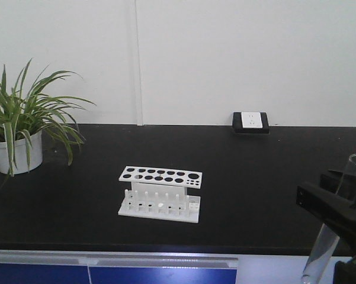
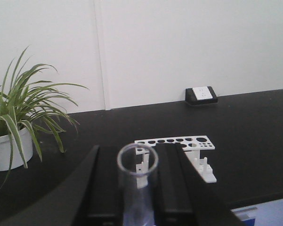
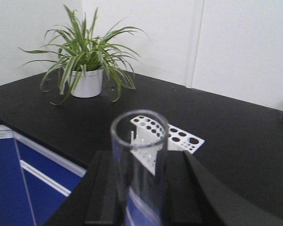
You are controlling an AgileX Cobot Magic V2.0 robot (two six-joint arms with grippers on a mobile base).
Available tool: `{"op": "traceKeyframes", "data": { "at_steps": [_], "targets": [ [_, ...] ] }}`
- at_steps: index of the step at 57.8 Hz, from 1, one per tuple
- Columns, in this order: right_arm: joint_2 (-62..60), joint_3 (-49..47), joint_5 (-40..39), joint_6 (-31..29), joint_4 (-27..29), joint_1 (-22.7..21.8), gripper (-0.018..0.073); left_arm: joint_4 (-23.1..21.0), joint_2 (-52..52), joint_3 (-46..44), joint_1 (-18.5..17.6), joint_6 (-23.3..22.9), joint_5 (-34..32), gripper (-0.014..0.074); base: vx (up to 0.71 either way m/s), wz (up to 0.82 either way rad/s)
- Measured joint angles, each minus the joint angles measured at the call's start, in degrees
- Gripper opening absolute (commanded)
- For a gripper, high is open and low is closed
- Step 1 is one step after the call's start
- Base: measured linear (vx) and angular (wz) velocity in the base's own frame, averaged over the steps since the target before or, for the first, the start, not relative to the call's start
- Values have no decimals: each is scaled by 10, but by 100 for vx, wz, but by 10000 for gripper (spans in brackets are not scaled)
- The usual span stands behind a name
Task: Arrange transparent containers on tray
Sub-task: 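Drive the base to the counter with the yellow tray, holding both tubes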
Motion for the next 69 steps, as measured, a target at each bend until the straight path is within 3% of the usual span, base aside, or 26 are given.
{"op": "traceKeyframes", "data": {
  "at_steps": [69],
  "targets": [
    [0,0,0,0,0,0,9,0,0,0,0,0,0,128,-34,7]
  ]
}}
